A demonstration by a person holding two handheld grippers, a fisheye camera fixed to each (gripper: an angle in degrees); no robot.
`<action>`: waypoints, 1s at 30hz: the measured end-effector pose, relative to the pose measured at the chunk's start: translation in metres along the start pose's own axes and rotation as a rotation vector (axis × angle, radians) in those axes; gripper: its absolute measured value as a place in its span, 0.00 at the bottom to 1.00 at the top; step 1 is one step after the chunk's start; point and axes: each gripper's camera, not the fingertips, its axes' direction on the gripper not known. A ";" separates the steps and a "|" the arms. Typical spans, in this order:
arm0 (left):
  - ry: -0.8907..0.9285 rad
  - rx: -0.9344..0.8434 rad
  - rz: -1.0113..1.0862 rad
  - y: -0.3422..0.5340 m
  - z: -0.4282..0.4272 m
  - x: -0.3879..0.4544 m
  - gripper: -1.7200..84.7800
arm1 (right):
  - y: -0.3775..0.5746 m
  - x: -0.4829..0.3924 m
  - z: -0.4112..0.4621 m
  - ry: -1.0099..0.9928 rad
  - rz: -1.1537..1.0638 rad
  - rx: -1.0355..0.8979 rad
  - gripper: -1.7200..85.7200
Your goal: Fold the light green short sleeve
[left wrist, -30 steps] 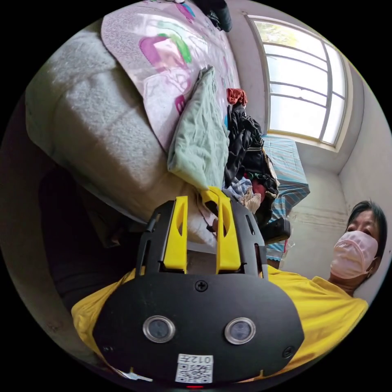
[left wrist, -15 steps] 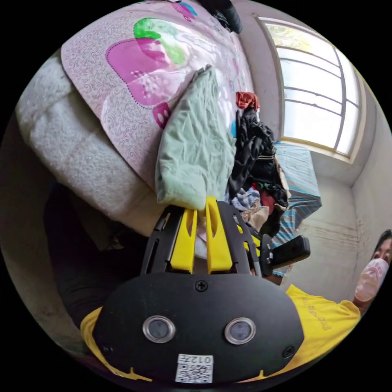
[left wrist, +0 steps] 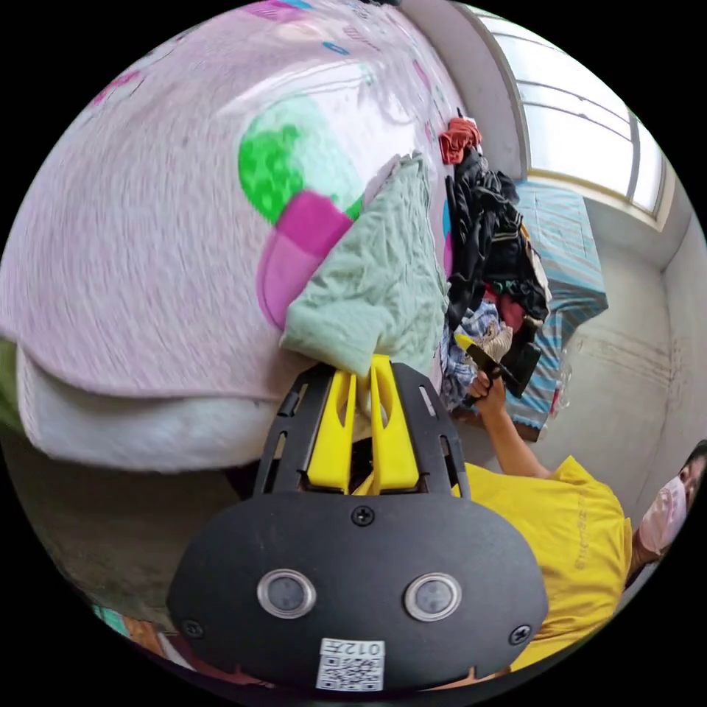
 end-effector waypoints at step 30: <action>-0.096 0.016 -0.037 -0.010 -0.031 -0.017 0.14 | -0.116 0.065 -0.030 -0.339 0.249 0.008 0.16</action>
